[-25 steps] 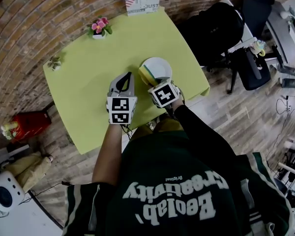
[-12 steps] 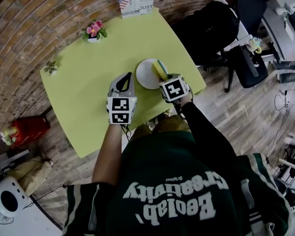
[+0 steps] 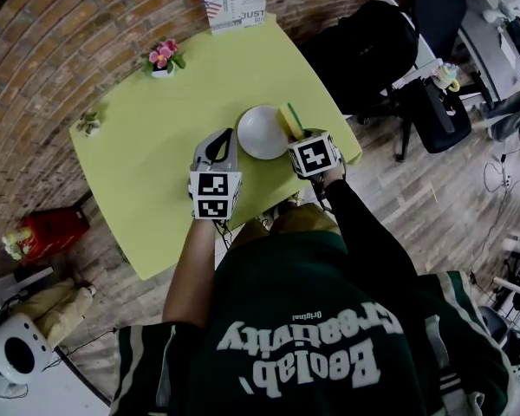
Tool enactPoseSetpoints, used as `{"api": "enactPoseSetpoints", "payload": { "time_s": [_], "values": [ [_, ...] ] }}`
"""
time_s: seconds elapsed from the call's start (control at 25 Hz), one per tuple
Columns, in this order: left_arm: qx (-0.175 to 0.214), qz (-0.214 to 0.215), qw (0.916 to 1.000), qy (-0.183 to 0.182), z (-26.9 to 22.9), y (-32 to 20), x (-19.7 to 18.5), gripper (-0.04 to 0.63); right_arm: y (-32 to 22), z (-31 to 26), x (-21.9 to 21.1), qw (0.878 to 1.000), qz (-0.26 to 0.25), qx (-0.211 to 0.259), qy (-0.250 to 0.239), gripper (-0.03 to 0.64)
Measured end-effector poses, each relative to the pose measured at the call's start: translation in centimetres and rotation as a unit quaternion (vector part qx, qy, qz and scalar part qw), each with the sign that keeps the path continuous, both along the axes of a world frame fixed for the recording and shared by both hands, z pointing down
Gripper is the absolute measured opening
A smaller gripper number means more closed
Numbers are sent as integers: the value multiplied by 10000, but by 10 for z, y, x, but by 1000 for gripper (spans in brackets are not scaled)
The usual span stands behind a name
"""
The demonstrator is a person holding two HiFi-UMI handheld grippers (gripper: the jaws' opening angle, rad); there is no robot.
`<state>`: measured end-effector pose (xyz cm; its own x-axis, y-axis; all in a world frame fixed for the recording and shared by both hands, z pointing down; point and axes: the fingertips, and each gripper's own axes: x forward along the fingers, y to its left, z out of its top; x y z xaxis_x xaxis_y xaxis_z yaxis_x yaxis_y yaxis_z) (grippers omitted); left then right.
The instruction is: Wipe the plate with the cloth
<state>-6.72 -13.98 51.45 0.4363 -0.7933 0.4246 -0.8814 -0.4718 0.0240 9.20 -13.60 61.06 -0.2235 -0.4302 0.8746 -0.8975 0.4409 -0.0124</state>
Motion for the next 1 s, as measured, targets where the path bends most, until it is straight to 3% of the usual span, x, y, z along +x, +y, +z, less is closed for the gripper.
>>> {"api": "enactPoseSetpoints", "payload": {
  "time_s": [0.36,0.68,1.0],
  "values": [
    [-44,-39,10000,-15,4,3,-2,6,28,-12,-57,9954,-682,-114,-657,152],
    [-24,-63,10000,-30,2,7,-3,6,62,-5,-102,9867,-1348,-310,-854,152],
    [-46,-16,10000,-82,5,16,-5,6,65,1,-96,9897,-1184,-341,-724,152]
  ]
}}
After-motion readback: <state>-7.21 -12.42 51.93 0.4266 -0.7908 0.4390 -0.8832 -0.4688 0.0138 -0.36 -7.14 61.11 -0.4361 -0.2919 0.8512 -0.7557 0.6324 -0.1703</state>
